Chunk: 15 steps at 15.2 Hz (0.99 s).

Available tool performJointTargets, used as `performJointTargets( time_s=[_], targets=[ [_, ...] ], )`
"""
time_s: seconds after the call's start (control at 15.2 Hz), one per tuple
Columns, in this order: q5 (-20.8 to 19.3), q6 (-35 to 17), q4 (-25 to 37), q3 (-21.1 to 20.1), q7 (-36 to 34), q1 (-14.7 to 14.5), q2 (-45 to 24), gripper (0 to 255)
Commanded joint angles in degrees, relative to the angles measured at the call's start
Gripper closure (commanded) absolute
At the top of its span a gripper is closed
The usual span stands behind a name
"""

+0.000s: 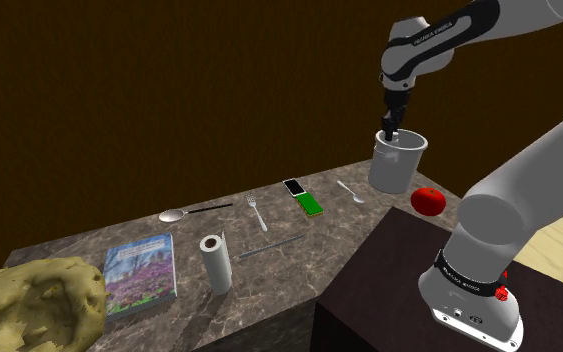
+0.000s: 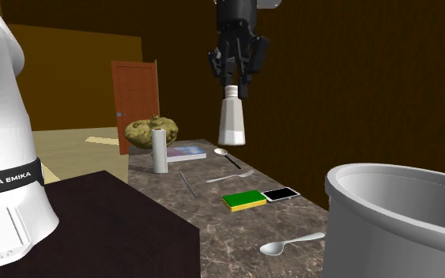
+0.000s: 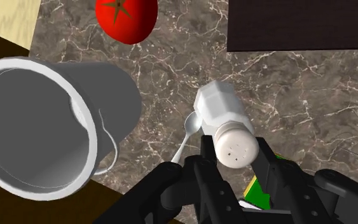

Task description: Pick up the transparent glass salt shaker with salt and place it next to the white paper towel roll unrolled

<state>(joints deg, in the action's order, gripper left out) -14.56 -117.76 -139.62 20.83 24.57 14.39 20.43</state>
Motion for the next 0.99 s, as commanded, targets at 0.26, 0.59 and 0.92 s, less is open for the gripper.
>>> performJointTargets(
  time_s=[0.26, 0.59, 0.92],
  targets=[
    [1.61, 2.09, -4.36, -6.17, -8.14, -2.85, 5.22, 255],
    [4.44, 3.22, -6.96, -11.74, -15.28, -6.20, 8.00, 255],
    [8.02, 4.00, -7.83, -17.38, -22.34, -9.99, 8.91, 255]
  ],
)
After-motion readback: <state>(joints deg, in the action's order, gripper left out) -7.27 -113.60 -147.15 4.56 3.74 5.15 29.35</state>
